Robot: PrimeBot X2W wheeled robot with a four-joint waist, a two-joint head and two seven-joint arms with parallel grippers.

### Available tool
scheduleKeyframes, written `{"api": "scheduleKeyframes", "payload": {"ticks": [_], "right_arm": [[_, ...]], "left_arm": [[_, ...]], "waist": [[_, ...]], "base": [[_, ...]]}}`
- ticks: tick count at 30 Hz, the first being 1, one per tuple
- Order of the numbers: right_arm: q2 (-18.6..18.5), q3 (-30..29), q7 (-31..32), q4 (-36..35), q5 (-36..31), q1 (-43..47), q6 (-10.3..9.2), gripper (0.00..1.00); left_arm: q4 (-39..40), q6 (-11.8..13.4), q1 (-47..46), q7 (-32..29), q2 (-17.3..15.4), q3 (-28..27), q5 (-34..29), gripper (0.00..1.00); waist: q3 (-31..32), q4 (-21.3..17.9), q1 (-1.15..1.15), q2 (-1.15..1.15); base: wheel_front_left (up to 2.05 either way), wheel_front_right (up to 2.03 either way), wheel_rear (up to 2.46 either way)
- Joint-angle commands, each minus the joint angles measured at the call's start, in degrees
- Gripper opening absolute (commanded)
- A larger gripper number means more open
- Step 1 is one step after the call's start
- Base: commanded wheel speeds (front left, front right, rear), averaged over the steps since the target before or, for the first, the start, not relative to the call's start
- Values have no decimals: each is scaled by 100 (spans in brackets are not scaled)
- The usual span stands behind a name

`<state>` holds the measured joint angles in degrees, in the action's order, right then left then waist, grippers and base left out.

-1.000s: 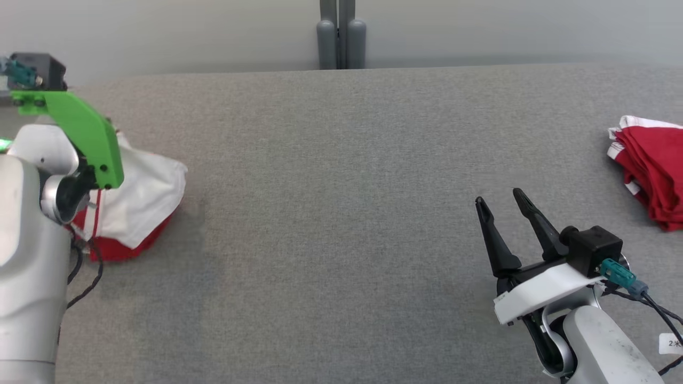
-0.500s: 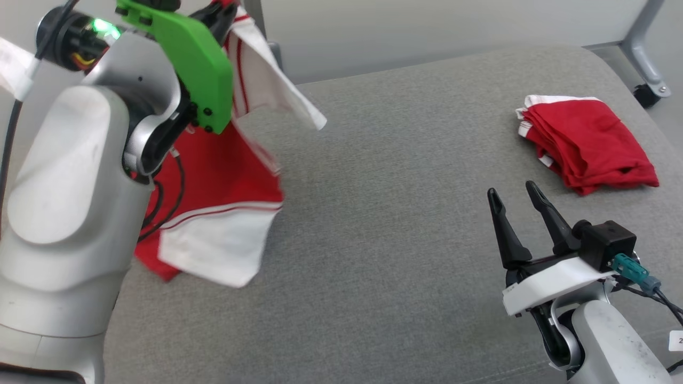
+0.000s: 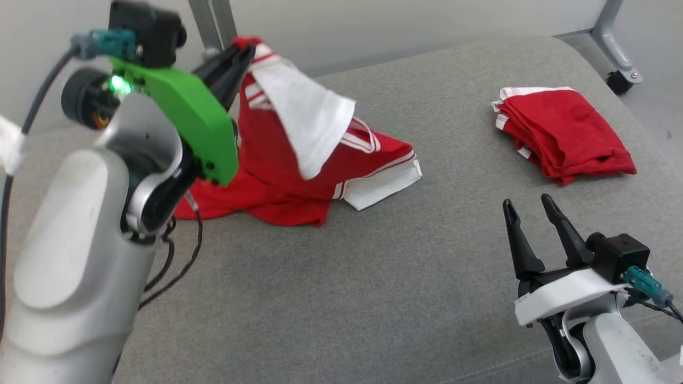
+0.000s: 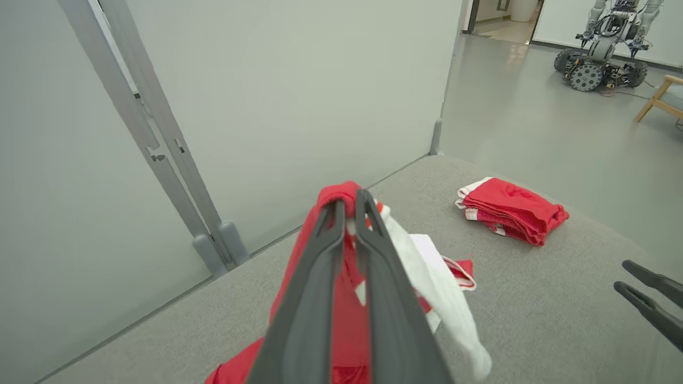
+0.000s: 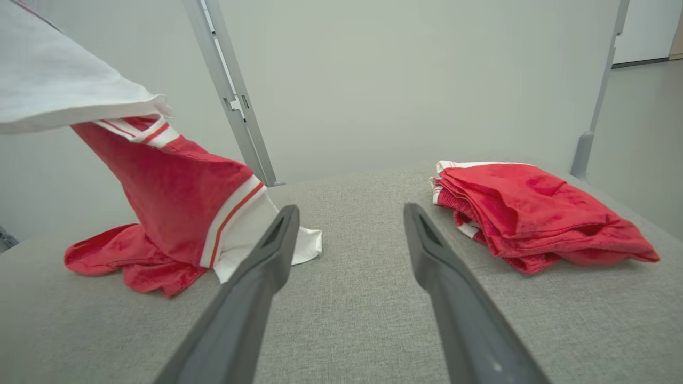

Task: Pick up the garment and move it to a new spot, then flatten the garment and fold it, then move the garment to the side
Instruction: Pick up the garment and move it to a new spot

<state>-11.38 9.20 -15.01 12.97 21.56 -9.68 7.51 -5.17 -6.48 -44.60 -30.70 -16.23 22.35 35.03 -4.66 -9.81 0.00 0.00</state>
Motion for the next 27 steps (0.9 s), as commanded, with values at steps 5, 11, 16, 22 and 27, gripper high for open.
{"api": "scheduleKeyframes", "payload": {"ticks": [5,11,16,22,27], "right_arm": [[-46,93,-20,19,18,116,-4,100],[-128,234,-20,102,37,130,-4,100],[-225,393,-20,193,84,129,-4,100],[-284,482,-19,254,130,196,-4,100],[-244,443,-20,169,98,273,-4,100]], "left_arm": [[289,258,1442,-13,-466,-287,313,0],[-236,439,2684,521,-610,-659,524,0],[-1163,322,2900,1251,-457,-715,455,100],[-1625,156,2760,2116,-336,-575,138,100],[-1327,351,2834,2936,-425,-540,-329,100]], "waist": [[24,328,0,0],[120,535,0,0],[235,664,0,0],[370,747,0,0],[440,800,0,0]], "base": [[0,0,0],[0,0,0],[0,0,0],[0,0,0],[0,0,0]]}}
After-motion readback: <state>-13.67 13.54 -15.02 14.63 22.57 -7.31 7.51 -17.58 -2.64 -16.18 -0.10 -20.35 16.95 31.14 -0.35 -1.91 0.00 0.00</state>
